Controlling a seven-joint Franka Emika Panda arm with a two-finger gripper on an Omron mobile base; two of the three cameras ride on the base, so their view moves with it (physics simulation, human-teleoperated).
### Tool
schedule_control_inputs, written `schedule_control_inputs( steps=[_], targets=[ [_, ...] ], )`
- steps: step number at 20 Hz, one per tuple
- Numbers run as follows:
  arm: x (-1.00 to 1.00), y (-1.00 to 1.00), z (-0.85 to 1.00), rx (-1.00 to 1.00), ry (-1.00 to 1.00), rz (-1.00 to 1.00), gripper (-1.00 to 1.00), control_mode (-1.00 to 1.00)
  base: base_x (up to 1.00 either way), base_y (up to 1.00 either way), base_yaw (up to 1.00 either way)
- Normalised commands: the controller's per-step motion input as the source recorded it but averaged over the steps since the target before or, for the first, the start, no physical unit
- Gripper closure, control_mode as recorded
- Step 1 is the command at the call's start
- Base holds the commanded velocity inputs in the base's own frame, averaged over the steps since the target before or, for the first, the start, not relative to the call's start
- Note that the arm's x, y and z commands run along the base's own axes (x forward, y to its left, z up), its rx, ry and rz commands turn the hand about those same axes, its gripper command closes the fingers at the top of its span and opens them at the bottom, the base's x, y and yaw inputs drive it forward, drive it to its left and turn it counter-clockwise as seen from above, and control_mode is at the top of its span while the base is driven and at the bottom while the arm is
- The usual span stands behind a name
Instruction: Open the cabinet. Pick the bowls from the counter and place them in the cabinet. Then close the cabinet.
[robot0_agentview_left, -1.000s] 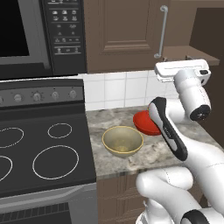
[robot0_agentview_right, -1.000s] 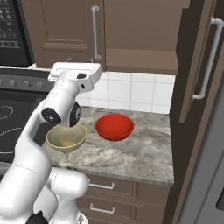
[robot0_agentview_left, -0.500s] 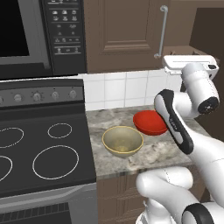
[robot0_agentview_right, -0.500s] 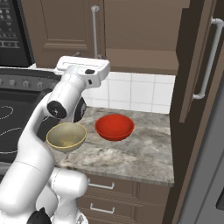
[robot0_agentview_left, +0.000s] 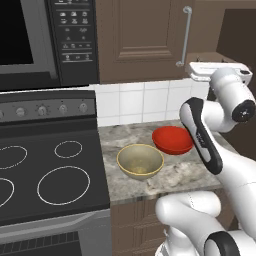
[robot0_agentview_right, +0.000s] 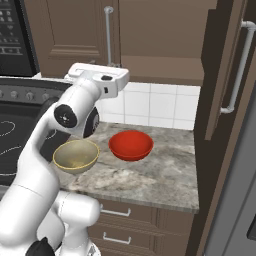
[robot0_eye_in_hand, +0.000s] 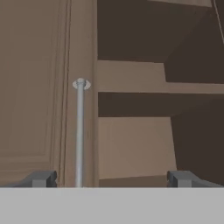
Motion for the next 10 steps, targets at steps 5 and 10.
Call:
schedule_control_inputs(
  steps=[5,10],
  targets=[
    [0.03,0.00,0.00,0.00,0.11,0.00,-1.00,-1.00,0.00,0.00,0.00],
    [0.32,0.00,0.00,0.00,0.01,0.00,-1.00,-1.00,0.00,0.00,0.00]
  ],
)
